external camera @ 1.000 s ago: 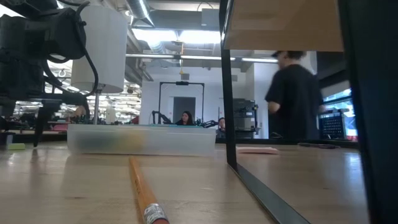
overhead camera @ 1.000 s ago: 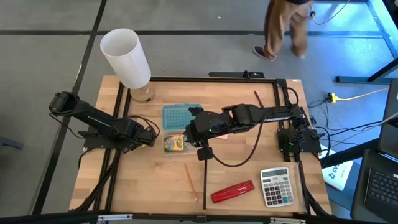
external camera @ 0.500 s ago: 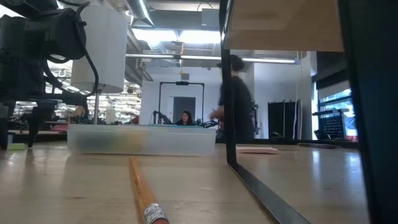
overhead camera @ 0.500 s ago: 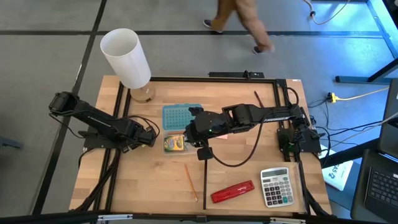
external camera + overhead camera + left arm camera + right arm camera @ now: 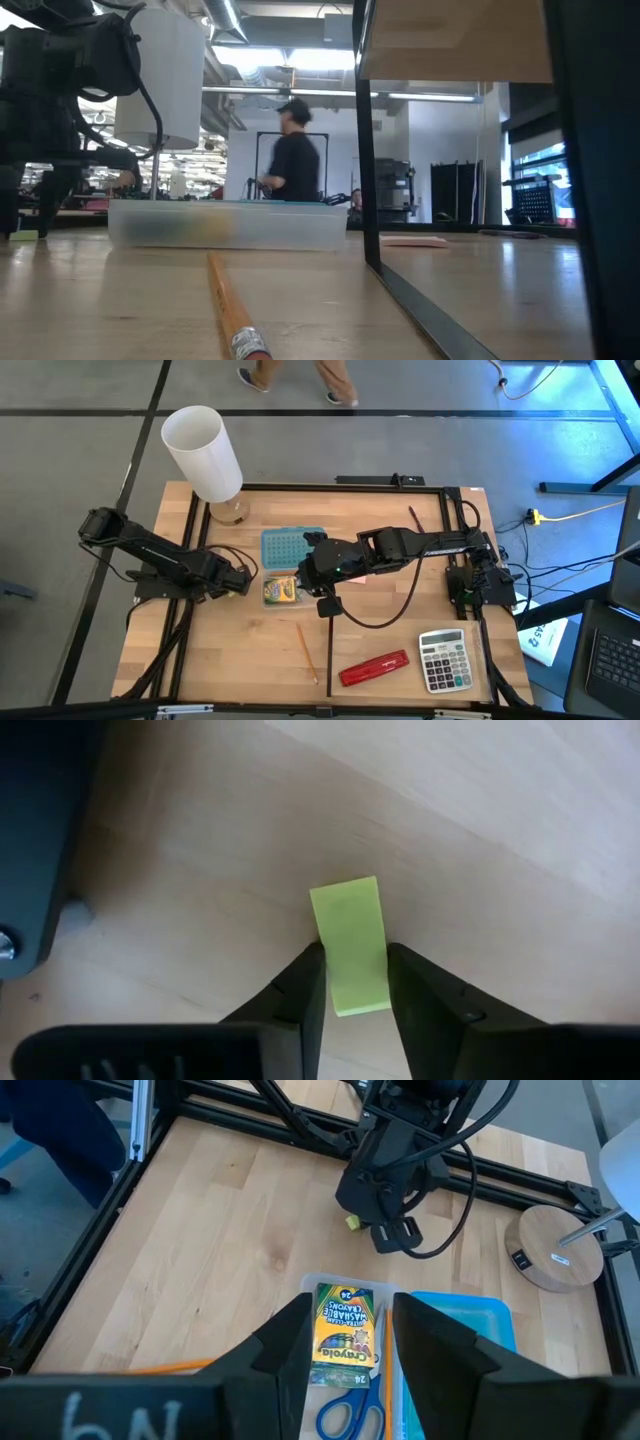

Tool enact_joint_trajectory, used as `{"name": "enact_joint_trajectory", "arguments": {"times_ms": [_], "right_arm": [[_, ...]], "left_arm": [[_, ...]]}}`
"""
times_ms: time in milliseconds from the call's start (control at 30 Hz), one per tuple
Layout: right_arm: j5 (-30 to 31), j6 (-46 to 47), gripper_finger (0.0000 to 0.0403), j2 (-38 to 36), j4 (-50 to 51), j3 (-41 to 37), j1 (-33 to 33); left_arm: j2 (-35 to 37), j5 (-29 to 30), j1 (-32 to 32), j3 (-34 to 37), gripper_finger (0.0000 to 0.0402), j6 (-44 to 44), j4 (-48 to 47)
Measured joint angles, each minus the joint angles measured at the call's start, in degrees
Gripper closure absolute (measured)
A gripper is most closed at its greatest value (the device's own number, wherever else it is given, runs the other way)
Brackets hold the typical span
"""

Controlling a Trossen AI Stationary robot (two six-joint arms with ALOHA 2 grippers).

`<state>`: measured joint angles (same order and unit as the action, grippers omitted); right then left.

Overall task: Pack school essentials
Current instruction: Put the yellow eraser into the blue supply box

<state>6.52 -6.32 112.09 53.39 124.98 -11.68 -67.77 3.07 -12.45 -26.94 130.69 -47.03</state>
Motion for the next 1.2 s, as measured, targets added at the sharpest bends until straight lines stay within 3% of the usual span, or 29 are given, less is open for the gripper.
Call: {"name": "enact_joint_trajectory", "arguments": {"times_ms": [633, 1200], "right_arm": [[0.0, 0.0, 0.0261, 0.0, 0.0, 0.0, 0.0], [-0.1, 0.0, 0.0261, 0.0, 0.0, 0.0, 0.0]], "left_arm": [[0.0, 1.1, -0.1, 0.0, 0.0305, -11.8, 0.7], [0.0, 2.8, 0.0, -3.8, 0.0306, -29.3, 1.8]]}}
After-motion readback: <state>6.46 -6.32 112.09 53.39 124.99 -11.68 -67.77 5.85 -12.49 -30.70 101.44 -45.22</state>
